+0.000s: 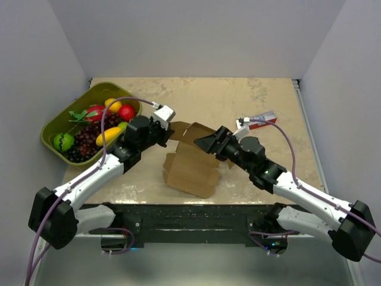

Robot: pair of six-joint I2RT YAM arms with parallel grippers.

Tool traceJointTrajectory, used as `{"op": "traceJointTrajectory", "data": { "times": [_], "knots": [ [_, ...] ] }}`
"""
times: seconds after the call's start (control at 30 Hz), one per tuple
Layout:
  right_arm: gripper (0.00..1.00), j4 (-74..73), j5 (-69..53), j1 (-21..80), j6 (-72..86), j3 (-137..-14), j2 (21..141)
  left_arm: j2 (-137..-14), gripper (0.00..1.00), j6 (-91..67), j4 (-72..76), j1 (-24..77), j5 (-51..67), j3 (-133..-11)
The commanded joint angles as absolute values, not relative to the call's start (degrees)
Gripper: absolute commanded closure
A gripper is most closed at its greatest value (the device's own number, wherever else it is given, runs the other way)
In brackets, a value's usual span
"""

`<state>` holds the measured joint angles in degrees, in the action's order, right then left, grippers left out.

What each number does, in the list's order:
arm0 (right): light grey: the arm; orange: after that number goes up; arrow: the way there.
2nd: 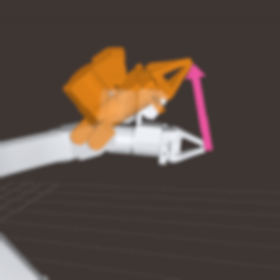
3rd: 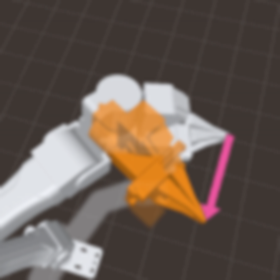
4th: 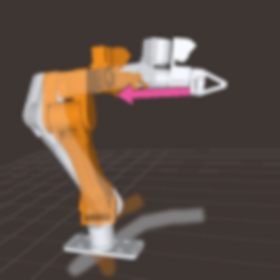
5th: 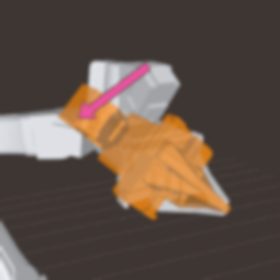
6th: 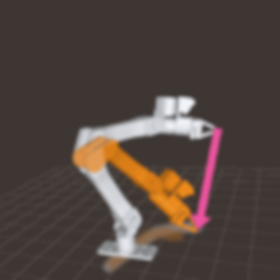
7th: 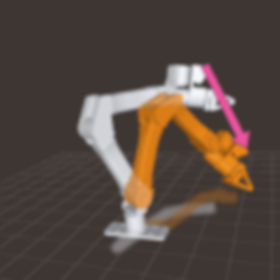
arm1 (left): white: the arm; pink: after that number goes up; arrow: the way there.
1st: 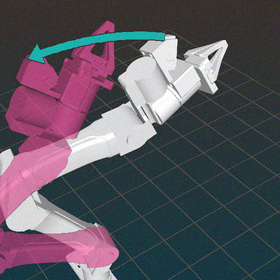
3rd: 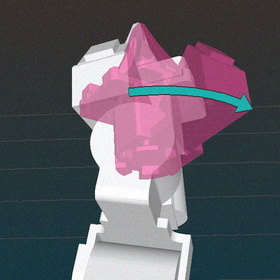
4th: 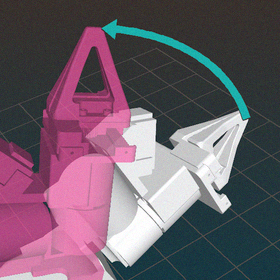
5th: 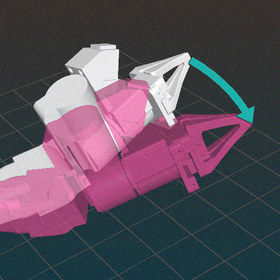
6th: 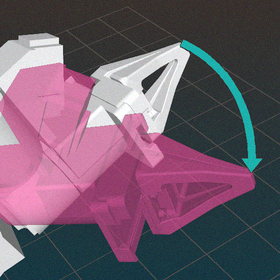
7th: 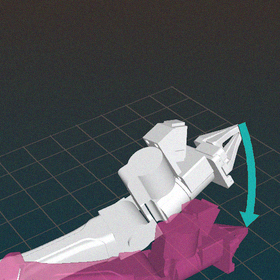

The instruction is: Fold the paper box

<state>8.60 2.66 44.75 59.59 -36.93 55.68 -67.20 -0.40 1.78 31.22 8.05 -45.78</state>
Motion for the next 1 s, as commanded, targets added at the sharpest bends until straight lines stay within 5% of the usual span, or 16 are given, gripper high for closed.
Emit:
{"op": "traceJointTrajectory", "data": {
  "times": [0.0,0.33,0.6,0.97],
  "knots": [
    [0.11,13.54,5.44,45.18,71.7,-38.15,54.32,-65.48,1.0,-0.62,6.15,31.99,6.15,-45.27],
    [0.02,18.98,17.23,44.21,82.44,-34.45,56.41,-63.99,1.0,1.41,8.17,34.27,5.1,-43.59],
    [0.06,26.97,11.08,36.92,92.28,-31.03,61.96,-62.58,1.0,2.2,8.96,35.16,4.13,-42.89],
    [0.17,23.3,17.84,35.86,95.89,-27.69,59.41,-61.87,1.0,2.99,9.76,36.12,3.43,-42.19]
  ]
}}
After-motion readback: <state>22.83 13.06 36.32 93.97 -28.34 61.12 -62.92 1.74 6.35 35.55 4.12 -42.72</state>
